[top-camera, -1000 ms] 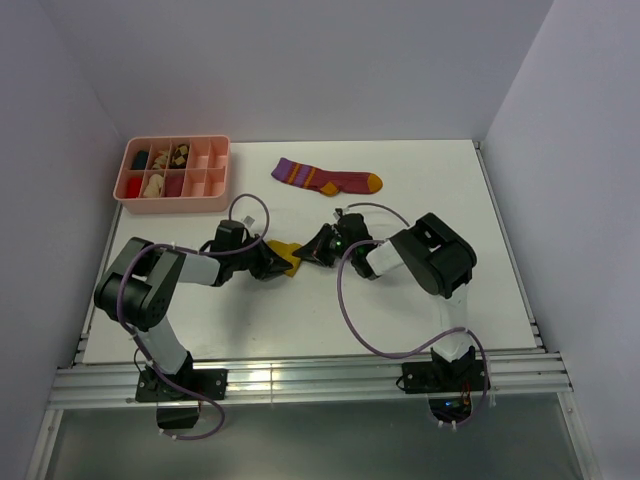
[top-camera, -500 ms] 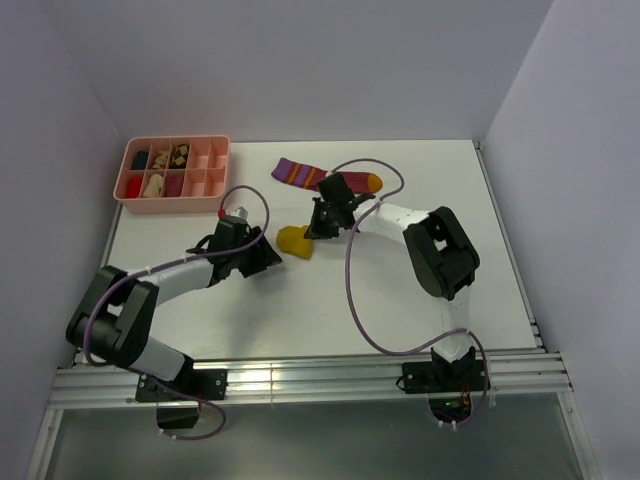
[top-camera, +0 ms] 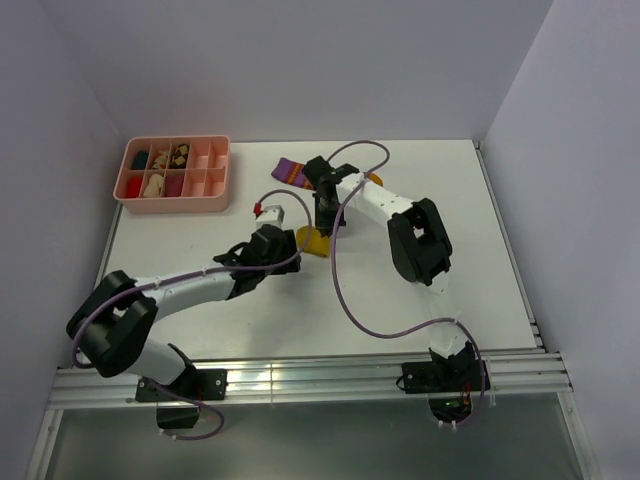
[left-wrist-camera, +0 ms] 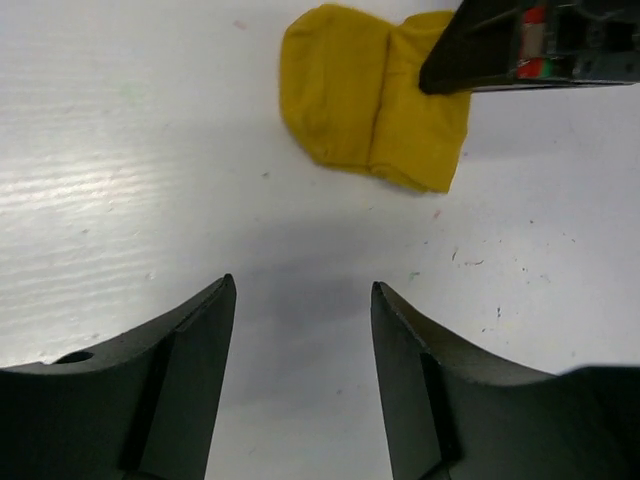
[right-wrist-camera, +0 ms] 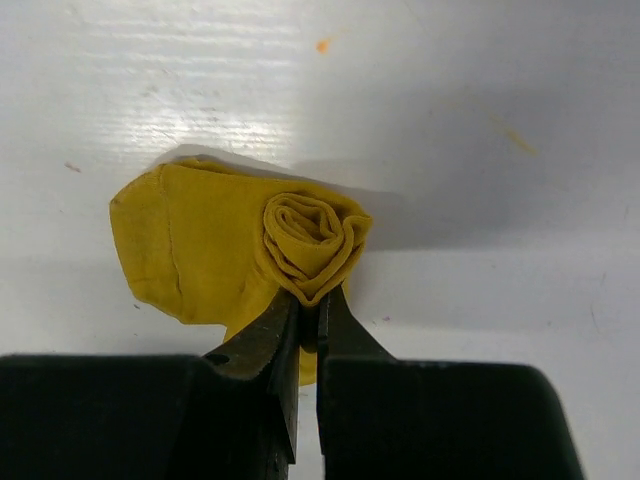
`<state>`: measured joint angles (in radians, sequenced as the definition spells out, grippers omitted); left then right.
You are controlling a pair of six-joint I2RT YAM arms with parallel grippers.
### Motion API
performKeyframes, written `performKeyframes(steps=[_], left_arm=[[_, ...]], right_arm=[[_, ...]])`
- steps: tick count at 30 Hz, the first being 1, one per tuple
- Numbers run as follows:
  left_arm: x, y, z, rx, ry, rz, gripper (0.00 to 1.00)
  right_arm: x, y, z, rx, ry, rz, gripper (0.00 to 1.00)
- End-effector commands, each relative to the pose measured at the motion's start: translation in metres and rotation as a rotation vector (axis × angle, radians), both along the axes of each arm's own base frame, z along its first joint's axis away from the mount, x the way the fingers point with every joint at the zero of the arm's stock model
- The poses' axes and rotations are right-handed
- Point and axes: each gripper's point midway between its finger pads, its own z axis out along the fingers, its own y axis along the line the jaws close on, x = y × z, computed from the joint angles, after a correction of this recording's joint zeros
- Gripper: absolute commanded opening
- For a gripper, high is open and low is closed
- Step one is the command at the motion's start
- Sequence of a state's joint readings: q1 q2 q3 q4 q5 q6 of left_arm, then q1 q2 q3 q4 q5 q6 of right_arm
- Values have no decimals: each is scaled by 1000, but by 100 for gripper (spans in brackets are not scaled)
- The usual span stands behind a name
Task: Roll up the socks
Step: Roll the sock at the center of the board.
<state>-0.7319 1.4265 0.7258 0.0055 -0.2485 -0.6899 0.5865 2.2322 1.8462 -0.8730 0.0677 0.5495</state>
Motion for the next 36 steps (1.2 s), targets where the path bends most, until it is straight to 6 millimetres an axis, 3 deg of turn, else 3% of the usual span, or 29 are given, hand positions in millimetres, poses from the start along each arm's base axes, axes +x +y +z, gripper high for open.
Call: performKeyframes(steps=[1,6,7,8,10,14,19,30,36], left_arm=[[25,-28,32,15,-173,0,60],[36,-59,50,27,-285,-39,60],[38,-65,39,52,-276,-46,60],[41,-75,45,53,-293,-51,60],[42,-82,30,107,-291,-57,60],[39,-106,19,152,-312,-89,59],[40,-109,-6,226,-307,-74,59],[43,-126,-20,336,-364,-86,57],[38,-118,-48,448,-285,-78,50]], right_arm=[[-39,-26,-25,-151,172,7,0],[-48,-29,-34,-161,233,-6,0],[-50,-29,-34,-161,242,-8,0],[-51,-29,-35,-161,248,-18,0],[-52,-29,-34,-165,259,-27,0],[-55,-26,-34,-153,285,-32,0],[-58,-25,-37,-140,312,-38,0],[-62,-23,-38,-134,324,-34,0],[-64,-18,-36,-108,331,-29,0]])
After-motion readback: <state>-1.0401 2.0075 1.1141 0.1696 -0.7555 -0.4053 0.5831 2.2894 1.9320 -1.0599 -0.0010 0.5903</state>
